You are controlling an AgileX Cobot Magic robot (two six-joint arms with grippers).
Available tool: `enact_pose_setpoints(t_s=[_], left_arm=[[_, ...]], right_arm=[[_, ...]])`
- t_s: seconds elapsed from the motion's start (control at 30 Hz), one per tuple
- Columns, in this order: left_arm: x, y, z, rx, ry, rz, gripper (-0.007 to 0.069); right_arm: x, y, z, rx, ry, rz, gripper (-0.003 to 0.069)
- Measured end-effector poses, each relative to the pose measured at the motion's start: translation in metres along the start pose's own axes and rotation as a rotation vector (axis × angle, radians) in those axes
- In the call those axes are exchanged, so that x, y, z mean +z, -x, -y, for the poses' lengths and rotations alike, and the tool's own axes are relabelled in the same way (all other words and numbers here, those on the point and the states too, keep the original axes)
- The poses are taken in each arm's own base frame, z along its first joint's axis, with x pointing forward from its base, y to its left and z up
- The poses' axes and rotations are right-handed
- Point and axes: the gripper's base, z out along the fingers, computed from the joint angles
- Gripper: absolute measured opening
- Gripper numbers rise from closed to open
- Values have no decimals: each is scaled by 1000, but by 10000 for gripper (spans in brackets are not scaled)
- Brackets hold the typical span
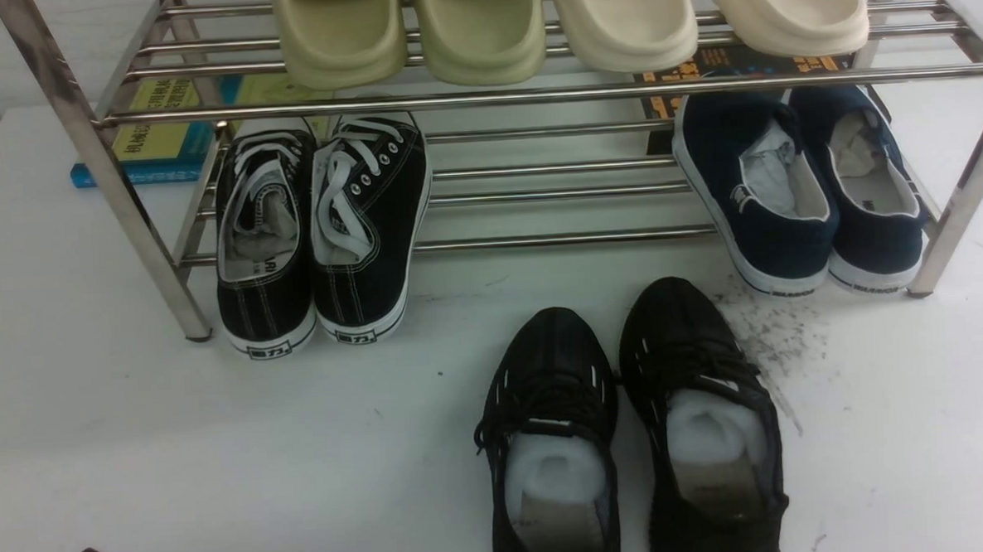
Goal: Take the shoes off the shelf with your hand on the white table.
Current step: 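Grasp the leftmost shoe on the bottom shelf of the shoe rack with the left gripper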
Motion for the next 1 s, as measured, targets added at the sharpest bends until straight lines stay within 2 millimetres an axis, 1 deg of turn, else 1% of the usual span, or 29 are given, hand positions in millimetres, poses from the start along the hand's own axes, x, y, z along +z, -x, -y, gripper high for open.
enact_pose_setpoints(t_s=[0.13,0.2,0.27,0.3,0.37,0.4,0.43,0.47,0.5,0.53,0.57,0.6,0.63,0.67,0.7,0.73,0.77,0.8,0.83,0.87,0.93,0.97,1.0], left_arm=[[0,5,5,-14,-49,49,237],[-3,10,12,-12,-76,70,217],[-10,20,28,23,-103,85,175],[-11,21,29,28,-104,86,170],[-21,38,55,111,-95,89,100],[-23,45,64,146,-69,79,74],[-22,46,65,153,-48,63,68],[-21,56,77,205,17,33,34],[-20,63,85,235,57,17,15],[-13,72,92,284,154,-32,3],[-11,77,96,305,202,-59,1],[0,84,99,351,307,-118,1],[4,89,103,381,353,-140,1],[17,94,104,424,426,-189,1],[24,100,109,468,459,-204,1],[30,101,108,476,476,-220,1],[47,110,115,536,518,-252,1],[58,112,117,551,541,-280,1],[60,113,118,553,546,-286,1],[76,117,122,561,574,-322,1],[98,121,126,556,604,-373,1],[109,122,128,550,614,-400,4],[113,122,129,546,616,-408,4]], right_arm=[[0,0,0,0,0,0,237],[0,0,0,0,0,0,237],[0,0,0,0,0,0,237],[0,0,0,0,0,0,237],[0,0,0,0,0,0,237],[0,0,0,0,0,0,237],[0,0,0,0,0,0,237],[0,0,0,0,0,0,237],[0,0,0,0,0,0,237],[0,0,0,0,0,0,237],[0,0,0,0,0,0,237],[0,0,0,0,0,0,237],[0,0,0,0,0,0,237],[0,0,0,0,0,0,237],[0,0,0,0,0,0,237],[0,0,0,0,0,0,237],[0,0,0,0,0,0,237],[0,0,0,0,0,0,237],[0,0,0,0,0,0,237],[0,0,0,0,0,0,237],[0,0,0,0,0,0,237],[0,0,0,0,0,0,237],[0,0,0,0,0,0,237]])
